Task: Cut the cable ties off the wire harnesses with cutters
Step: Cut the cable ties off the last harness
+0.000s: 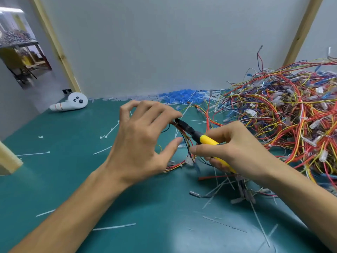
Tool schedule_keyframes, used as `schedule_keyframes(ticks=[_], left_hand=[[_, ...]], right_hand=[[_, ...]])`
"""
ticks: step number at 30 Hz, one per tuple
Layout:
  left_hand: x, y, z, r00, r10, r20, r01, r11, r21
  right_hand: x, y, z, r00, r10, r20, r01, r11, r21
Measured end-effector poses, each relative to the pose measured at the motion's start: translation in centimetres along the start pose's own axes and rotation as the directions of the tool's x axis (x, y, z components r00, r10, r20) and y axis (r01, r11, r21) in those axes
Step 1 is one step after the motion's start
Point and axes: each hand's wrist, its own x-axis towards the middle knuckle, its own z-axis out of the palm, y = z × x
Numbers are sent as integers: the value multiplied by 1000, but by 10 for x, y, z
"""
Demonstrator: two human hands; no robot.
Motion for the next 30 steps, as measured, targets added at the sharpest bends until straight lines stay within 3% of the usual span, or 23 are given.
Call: schedule_keyframes(ticks=[4,8,12,17,21,24,30], left_hand=[[1,-5,1,996,-84,-33,82,994,-65],[1,-6,6,982,-180,58,189,944,-271],[1,-11,10,928,-300,221,370,673,-640],[0,-3,13,933,-332,141,315,563,-764],[-2,0,17,912,-382,147,330,474,-817],[-3,1,17,899,-397,183,354,418,-837],[-1,0,14,888,-425,173,384,481,-789]], right_hand=[[-1,1,3,997,-21,79,13,995,95],[-2,4,9,982,-173,-72,163,979,-122],[-2,10,11,931,-310,-195,266,938,-224],[-1,12,8,882,-408,-237,312,881,-356],[0,11,8,889,-386,-246,271,877,-397],[0,11,10,931,-286,-225,206,924,-321],[0,7,10,986,-134,-103,122,986,-115]])
